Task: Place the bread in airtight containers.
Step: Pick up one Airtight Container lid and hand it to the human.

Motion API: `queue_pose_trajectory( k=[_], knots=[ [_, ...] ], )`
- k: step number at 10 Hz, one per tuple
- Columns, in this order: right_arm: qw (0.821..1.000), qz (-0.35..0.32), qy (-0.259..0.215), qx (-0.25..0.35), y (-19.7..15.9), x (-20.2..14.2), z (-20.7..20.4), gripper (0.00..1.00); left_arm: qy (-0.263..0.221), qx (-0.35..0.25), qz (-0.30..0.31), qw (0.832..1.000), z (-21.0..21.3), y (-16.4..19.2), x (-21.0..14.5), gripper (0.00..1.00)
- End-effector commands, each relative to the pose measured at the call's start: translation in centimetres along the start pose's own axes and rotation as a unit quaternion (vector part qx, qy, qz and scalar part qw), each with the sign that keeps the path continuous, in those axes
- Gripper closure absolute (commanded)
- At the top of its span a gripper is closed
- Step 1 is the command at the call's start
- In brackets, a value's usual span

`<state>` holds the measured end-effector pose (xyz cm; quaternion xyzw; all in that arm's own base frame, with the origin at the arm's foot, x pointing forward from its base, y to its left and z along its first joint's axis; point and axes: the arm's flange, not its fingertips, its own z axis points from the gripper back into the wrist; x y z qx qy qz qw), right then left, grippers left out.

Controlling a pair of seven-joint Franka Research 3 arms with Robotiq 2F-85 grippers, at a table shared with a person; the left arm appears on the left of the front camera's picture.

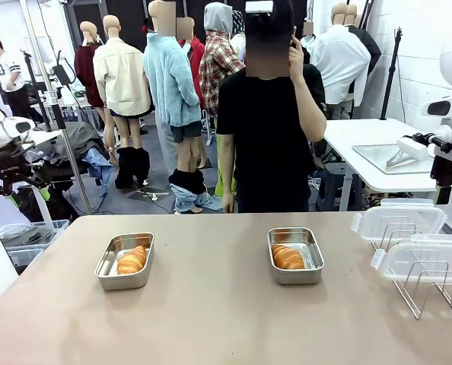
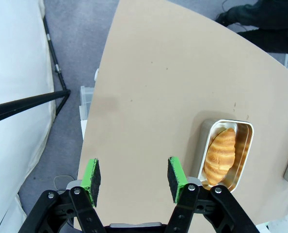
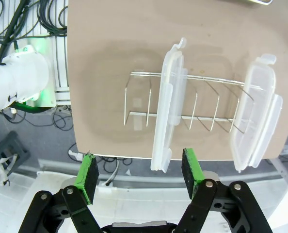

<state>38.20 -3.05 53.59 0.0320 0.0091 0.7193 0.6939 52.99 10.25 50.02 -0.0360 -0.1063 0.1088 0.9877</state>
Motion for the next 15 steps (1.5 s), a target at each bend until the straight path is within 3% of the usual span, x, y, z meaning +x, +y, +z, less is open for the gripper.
queue_pose_trajectory(
  k=[1, 15],
  knots=[
    [1.0, -0.009, -0.008, 0.002, 0.3, 0.32, -0.32, 0.14, -0.003, 0.009, 0.003, 1.0, 0.25, -0.01, -0.07, 0.28],
    [1.0, -0.009, -0.008, 0.002, 0.3, 0.32, -0.32, 0.14, -0.003, 0.009, 0.003, 1.0, 0.25, -0.01, -0.07, 0.28]
  ],
)
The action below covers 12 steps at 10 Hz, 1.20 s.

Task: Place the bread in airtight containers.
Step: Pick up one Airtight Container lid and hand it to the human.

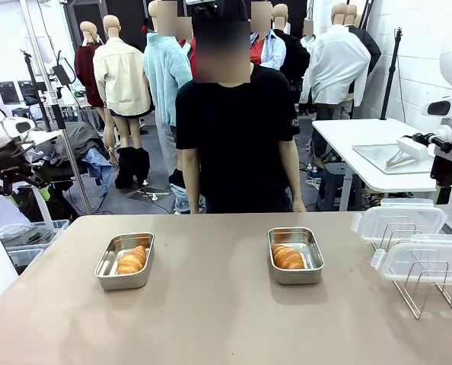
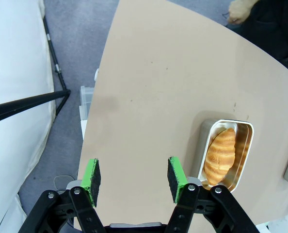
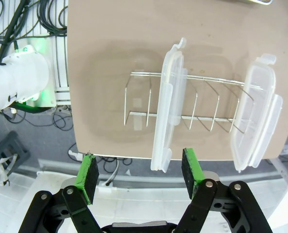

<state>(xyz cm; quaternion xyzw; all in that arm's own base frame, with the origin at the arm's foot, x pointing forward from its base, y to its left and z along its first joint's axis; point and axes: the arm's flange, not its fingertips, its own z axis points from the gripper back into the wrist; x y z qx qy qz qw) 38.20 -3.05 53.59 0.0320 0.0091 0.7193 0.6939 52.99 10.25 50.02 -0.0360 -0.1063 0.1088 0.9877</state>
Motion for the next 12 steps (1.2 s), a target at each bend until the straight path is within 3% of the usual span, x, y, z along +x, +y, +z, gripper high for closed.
queue_pose_trajectory(
  k=[1, 5, 7, 9, 12],
  knots=[
    [1.0, -0.009, -0.008, 0.002, 0.3, 0.3, -0.3, 0.14, -0.003, 0.009, 0.003, 1.0, 0.2, 0.0, -0.1, 0.28],
    [1.0, -0.013, 0.002, -0.008, 0.2, 0.4, -0.5, 0.14, -0.003, 0.009, 0.003, 1.0, 0.2, 0.0, -0.1, 0.28],
    [0.999, -0.042, 0.02, -0.022, 0.5, 1.3, -2.6, 0.14, -0.003, 0.009, 0.003, 1.0, 0.2, 0.0, -0.1, 0.28],
    [0.999, -0.036, 0.002, -0.011, -0.4, 1.4, -5.2, 0.14, -0.003, 0.009, 0.003, 1.0, 0.2, 0.0, -0.1, 0.28],
    [0.996, -0.069, 0.04, -0.039, -1.5, 1.4, -8.5, 0.14, -0.003, 0.009, 0.003, 1.0, 0.2, 0.0, -0.1, 0.28]
  ],
)
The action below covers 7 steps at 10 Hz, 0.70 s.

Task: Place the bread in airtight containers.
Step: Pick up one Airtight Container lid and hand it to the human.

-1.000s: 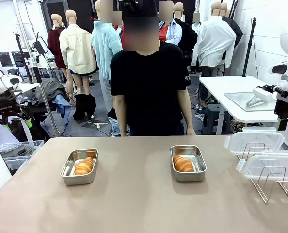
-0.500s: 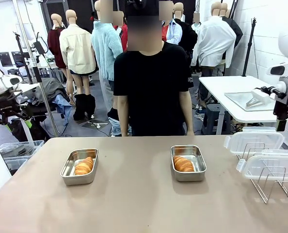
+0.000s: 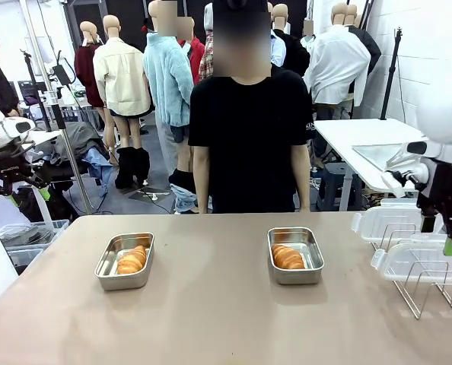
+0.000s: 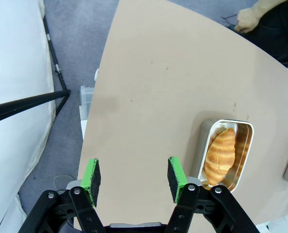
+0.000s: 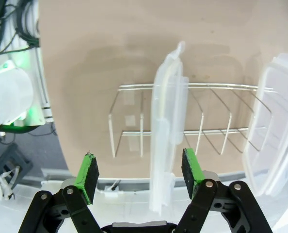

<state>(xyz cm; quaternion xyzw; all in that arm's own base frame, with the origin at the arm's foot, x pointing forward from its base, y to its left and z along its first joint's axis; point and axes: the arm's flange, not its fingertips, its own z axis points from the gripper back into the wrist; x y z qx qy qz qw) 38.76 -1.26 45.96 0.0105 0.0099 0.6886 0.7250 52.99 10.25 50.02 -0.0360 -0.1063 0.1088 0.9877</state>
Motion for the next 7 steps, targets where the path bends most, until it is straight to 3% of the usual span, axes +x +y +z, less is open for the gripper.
queue_pose_trajectory(
  k=[1, 7],
  knots=[
    [0.999, -0.035, 0.024, -0.035, -1.1, -0.3, -1.4, 0.14, -0.003, 0.009, 0.003, 1.0, 0.2, 0.0, -0.1, 0.28],
    [0.998, -0.046, 0.025, -0.021, -3.5, 0.0, -3.5, 0.14, -0.003, 0.009, 0.003, 1.0, 0.2, 0.0, -0.1, 0.28]
  ],
)
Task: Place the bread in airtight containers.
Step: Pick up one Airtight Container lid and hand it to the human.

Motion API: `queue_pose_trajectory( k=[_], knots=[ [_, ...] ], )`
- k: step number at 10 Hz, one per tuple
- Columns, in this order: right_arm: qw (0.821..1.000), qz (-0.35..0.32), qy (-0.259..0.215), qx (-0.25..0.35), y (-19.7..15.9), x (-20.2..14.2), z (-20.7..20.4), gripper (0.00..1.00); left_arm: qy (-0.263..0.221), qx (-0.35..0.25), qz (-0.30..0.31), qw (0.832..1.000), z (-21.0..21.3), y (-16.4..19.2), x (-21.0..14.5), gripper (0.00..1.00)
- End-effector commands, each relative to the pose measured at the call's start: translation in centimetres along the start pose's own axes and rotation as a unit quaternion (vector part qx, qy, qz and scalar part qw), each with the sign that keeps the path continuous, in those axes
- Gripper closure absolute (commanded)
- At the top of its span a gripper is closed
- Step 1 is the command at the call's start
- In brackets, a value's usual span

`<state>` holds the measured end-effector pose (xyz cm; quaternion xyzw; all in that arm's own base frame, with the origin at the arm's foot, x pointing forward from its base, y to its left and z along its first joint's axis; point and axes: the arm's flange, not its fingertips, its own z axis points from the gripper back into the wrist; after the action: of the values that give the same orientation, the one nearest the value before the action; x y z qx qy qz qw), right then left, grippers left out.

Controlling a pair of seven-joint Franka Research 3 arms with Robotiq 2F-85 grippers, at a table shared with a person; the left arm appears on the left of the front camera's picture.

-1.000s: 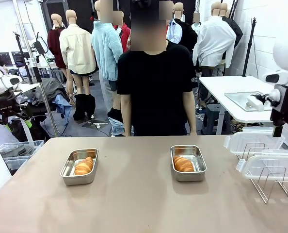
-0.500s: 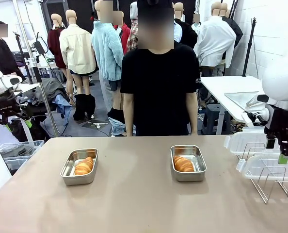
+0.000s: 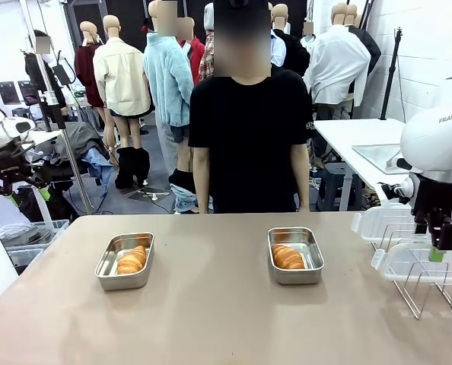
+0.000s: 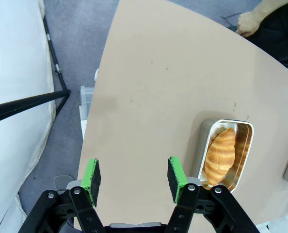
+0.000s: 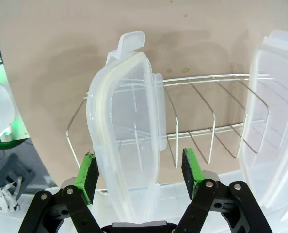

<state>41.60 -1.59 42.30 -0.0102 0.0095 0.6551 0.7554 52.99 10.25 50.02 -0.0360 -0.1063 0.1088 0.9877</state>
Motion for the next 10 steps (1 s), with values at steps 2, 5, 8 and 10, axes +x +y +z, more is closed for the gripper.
queue_pose_trajectory(
  k=[2, 5, 8, 10],
  knots=[
    [1.0, 0.001, 0.011, -0.01, -0.61, 0.28, 0.12, 0.38, -0.003, 0.009, 0.003, 1.0, 0.25, -0.01, -0.07, 0.28],
    [1.0, 0.003, 0.009, -0.009, -0.7, 0.3, 0.11, 0.93, -0.003, 0.009, 0.003, 1.0, 0.25, -0.01, -0.07, 0.28],
    [1.0, 0.003, 0.011, -0.008, -0.91, 0.21, 0.14, 1.0, -0.003, 0.009, 0.003, 1.0, 0.25, -0.01, -0.07, 0.28],
    [1.0, 0.008, 0.007, -0.004, -1.06, 0.11, 0.17, 1.0, -0.003, 0.009, 0.003, 1.0, 0.25, -0.01, -0.07, 0.28]
  ],
)
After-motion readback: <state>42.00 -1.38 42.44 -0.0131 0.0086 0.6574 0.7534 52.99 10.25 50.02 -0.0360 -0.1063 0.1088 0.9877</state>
